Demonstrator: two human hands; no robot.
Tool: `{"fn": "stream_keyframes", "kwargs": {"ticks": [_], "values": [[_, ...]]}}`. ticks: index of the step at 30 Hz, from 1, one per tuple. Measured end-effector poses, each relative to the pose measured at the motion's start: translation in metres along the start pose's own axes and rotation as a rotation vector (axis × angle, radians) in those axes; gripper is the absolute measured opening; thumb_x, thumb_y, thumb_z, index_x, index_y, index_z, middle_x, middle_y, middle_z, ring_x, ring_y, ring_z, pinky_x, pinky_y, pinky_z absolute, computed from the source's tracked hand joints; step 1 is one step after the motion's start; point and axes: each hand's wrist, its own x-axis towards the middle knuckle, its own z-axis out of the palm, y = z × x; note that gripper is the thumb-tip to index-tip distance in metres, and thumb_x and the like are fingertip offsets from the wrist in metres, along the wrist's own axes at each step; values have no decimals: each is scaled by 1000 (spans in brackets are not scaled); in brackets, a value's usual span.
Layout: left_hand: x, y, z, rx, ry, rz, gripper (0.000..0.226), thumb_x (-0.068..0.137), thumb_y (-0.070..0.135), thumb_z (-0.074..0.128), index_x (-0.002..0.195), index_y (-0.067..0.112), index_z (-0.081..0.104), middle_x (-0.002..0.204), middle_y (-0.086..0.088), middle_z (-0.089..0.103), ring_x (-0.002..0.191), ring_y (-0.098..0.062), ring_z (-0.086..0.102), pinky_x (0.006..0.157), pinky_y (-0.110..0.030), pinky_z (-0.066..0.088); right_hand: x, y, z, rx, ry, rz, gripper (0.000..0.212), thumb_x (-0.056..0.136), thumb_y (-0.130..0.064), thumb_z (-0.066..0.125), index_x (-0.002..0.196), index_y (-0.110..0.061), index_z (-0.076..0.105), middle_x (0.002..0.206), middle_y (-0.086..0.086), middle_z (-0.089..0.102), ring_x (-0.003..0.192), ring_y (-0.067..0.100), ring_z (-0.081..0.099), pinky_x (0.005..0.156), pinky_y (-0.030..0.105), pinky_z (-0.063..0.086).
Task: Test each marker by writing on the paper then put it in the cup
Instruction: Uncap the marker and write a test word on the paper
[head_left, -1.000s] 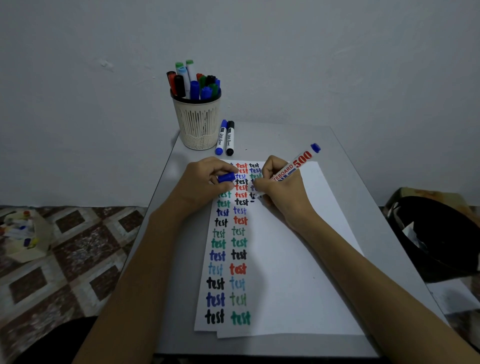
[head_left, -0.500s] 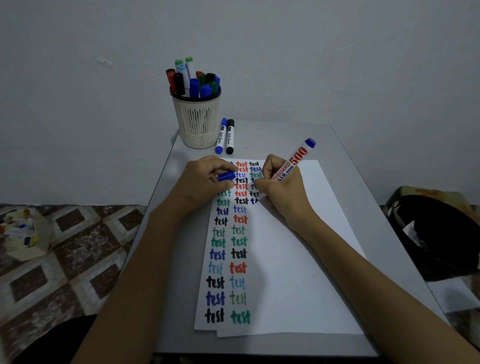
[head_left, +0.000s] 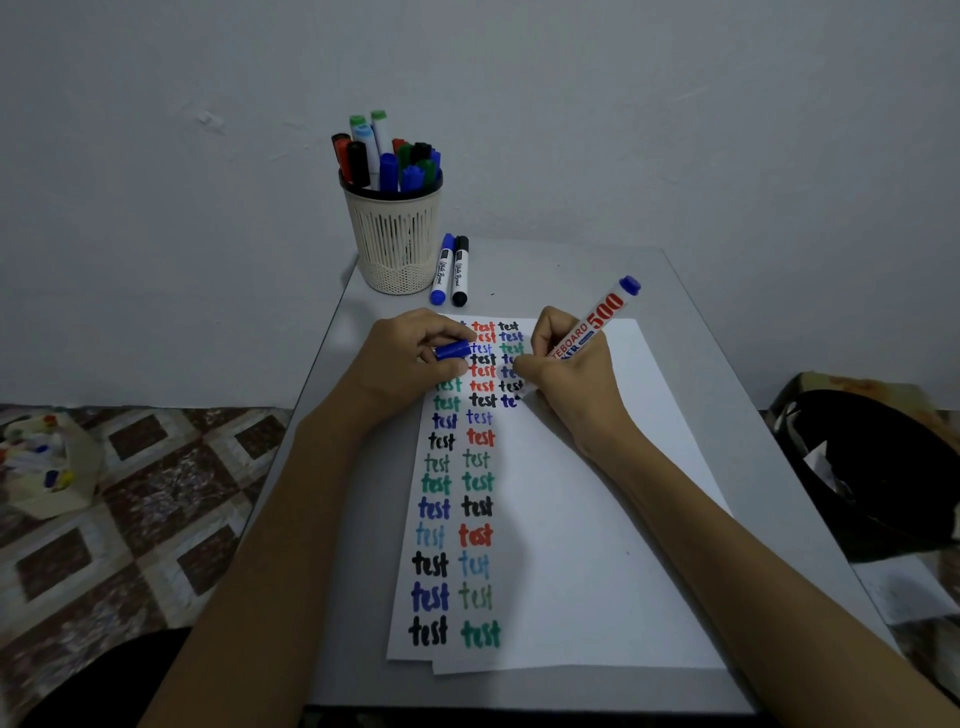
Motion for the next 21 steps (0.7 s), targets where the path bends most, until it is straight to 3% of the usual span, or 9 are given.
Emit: {"fn": "stream_keyframes", "kwargs": {"ticks": [4,9,11,15,21], "values": [[0,0,0,-8,-3,-5,31,79,8,69,110,6,64,101,2,56,67,19,53,60,-1,40,1,-1,0,-22,-15,11,28,76,20,59,67,-2,44,74,35,50,78,51,58,72,52,56],[-1,1,-1,2,-7,-6,30,79,8,70,109,8,65,102,2,57,68,18,52,62,-2,41,0,1,-3,22,39,22,37,77,20,59,62,-8,39,57,8,48,54,12,58,55,28,52],[-1,1,-1,13,-10,-11,29,79,9,70,108,10,66,101,3,57,65,14,52,61,-3,41,-1,0,-2,23,51,22,38,79,20,58,64,-8,38,55,2,48,51,5,56,52,21,50],[-2,3,-2,14,-10,-16,28,79,11,70,107,15,66,100,5,57,65,-3,54,64,-6,44,-2,-3,0,4,48,5,38,80,21,54,65,-9,37,60,7,45,54,6,55,51,15,48],[-1,4,-2,34,-11,9,29,79,11,70,108,13,66,100,4,56,70,-2,55,65,-5,43,-2,-1,-1,3,11,-17,37,82,18,56,66,-9,37,66,13,50,68,21,64,56,21,53]]}}
